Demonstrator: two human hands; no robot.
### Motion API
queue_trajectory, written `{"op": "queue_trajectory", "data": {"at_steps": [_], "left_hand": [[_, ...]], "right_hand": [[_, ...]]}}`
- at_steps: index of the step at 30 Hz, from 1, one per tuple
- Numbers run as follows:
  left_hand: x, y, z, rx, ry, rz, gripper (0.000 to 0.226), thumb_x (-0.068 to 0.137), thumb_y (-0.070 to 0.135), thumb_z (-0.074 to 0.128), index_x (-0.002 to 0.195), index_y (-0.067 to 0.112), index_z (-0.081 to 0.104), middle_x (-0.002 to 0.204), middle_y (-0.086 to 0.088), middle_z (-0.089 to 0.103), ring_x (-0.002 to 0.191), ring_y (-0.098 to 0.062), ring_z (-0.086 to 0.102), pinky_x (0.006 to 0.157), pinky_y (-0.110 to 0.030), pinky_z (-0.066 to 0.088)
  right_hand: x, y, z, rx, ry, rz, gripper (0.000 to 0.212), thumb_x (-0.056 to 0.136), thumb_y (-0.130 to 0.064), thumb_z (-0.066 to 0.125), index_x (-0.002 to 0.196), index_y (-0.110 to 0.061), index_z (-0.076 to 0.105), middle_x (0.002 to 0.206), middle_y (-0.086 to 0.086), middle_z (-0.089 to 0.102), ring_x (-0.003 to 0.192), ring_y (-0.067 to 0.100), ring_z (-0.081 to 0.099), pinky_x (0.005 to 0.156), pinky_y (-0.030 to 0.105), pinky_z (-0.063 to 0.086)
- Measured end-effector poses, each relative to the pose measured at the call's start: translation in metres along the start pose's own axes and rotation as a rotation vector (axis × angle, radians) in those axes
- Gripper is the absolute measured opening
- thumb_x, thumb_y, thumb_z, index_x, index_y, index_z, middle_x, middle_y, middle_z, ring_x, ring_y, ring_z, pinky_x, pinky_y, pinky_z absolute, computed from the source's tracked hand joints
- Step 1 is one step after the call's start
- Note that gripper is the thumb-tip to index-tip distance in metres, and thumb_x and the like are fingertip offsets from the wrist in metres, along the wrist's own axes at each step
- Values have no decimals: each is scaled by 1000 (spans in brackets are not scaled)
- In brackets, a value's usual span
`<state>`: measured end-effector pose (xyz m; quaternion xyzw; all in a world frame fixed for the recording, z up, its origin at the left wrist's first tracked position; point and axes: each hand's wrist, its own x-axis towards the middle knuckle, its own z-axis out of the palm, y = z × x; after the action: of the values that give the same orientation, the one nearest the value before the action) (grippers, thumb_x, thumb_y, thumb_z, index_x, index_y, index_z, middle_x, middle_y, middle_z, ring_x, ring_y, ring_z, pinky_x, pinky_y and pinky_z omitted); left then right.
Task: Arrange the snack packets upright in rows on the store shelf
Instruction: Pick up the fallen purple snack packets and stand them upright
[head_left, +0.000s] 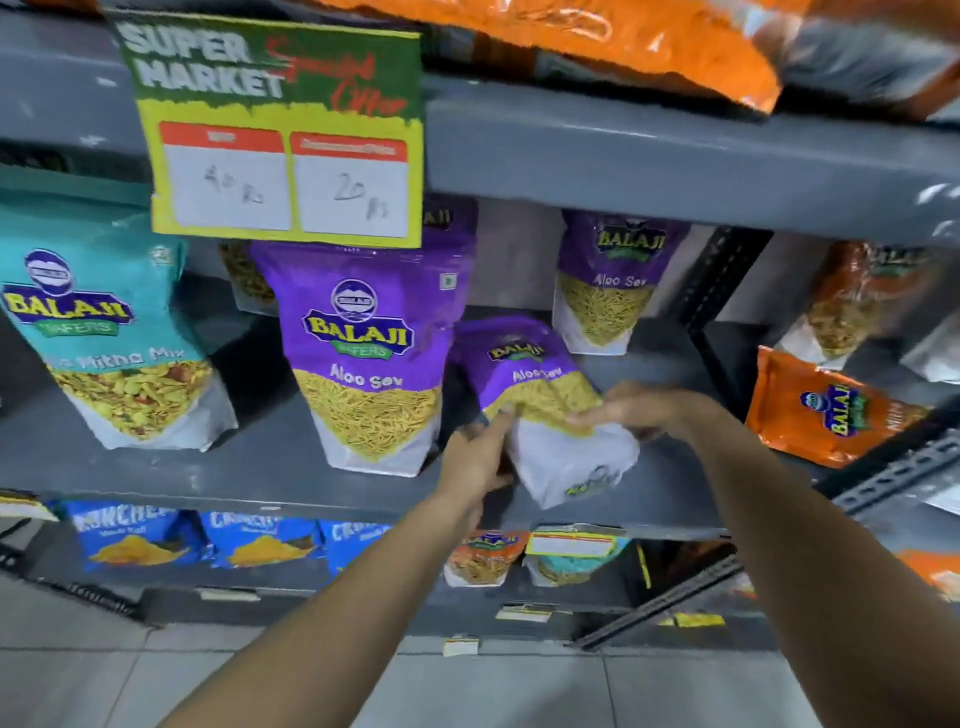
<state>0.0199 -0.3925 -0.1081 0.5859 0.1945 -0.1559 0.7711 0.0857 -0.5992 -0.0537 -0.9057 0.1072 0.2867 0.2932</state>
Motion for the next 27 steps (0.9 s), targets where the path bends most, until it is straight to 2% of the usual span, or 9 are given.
{"op": "queue_trajectory", "data": {"at_steps": [2, 4, 6, 9, 11, 13, 16, 22, 27], "left_hand": [[12, 3, 11, 89, 87, 80, 83, 63, 68, 70, 121, 9, 65, 115, -5, 72, 107, -22, 67, 84, -34, 55], [25, 1, 15, 170, 188, 99, 84, 55, 71, 72, 113, 11, 67, 109, -5, 72, 104, -25, 67, 94, -41, 53], [33, -1, 16, 141, 213, 75, 67, 55, 62, 78, 97, 12, 67, 97, -9, 72, 95, -29, 69, 89, -46, 56], [23, -4, 15, 35, 140, 63, 26, 77, 32, 80, 90, 16, 64, 87, -11, 63, 80, -26, 61, 70, -38, 47], [0, -7, 13, -34, 82, 93, 16, 82, 25, 77, 91, 18, 67, 89, -8, 70, 79, -24, 65, 69, -34, 50], [-27, -10, 11, -88, 29, 145, 10, 84, 19, 74, 91, 17, 68, 90, -5, 76, 74, -18, 72, 62, -29, 57], [-55, -16, 7, -99, -25, 253, 21, 82, 12, 74, 103, 13, 69, 97, -7, 78, 80, -21, 73, 68, -38, 59], [-72, -11, 12, -6, -128, 450, 31, 76, 1, 75, 106, 8, 68, 97, -5, 77, 88, -16, 69, 81, -32, 58], [-52, 7, 26, 105, -151, 532, 38, 75, -4, 77, 110, 3, 66, 97, -5, 77, 86, -12, 70, 76, -27, 57]], "right_hand": [[-2, 16, 10, 146, -125, 4, 52, 67, -55, 82, 78, -9, 63, 52, 4, 62, 37, 16, 55, 37, 20, 43], [12, 32, 20, 401, -59, -3, 82, 52, -64, 87, 100, 0, 71, 87, 15, 79, 75, 31, 77, 69, 46, 64], [19, 41, 29, 612, -4, -54, 107, 40, -75, 84, 116, -2, 69, 119, 26, 70, 105, 37, 72, 97, 58, 53], [3, 40, 39, 776, 33, -152, 102, 45, -74, 83, 112, 1, 64, 132, 38, 53, 103, 36, 63, 88, 52, 48], [-17, 42, 46, 850, 75, -203, 88, 43, -71, 85, 98, -6, 65, 106, 31, 63, 92, 29, 54, 79, 45, 39], [-45, 43, 52, 892, 144, -236, 56, 53, -58, 87, 86, -21, 62, 92, 14, 63, 86, 30, 59, 78, 47, 45], [-74, 58, 70, 1032, 165, -345, 39, 71, -29, 83, 98, -23, 57, 91, 4, 77, 89, 28, 71, 89, 50, 52], [-98, 83, 81, 1174, 154, -478, 74, 76, -16, 78, 142, -19, 44, 119, 10, 74, 113, 29, 68, 98, 45, 51], [-99, 77, 53, 967, 247, -546, 41, 87, -15, 63, 128, -17, 61, 121, 7, 74, 109, 24, 71, 91, 47, 56]]}}
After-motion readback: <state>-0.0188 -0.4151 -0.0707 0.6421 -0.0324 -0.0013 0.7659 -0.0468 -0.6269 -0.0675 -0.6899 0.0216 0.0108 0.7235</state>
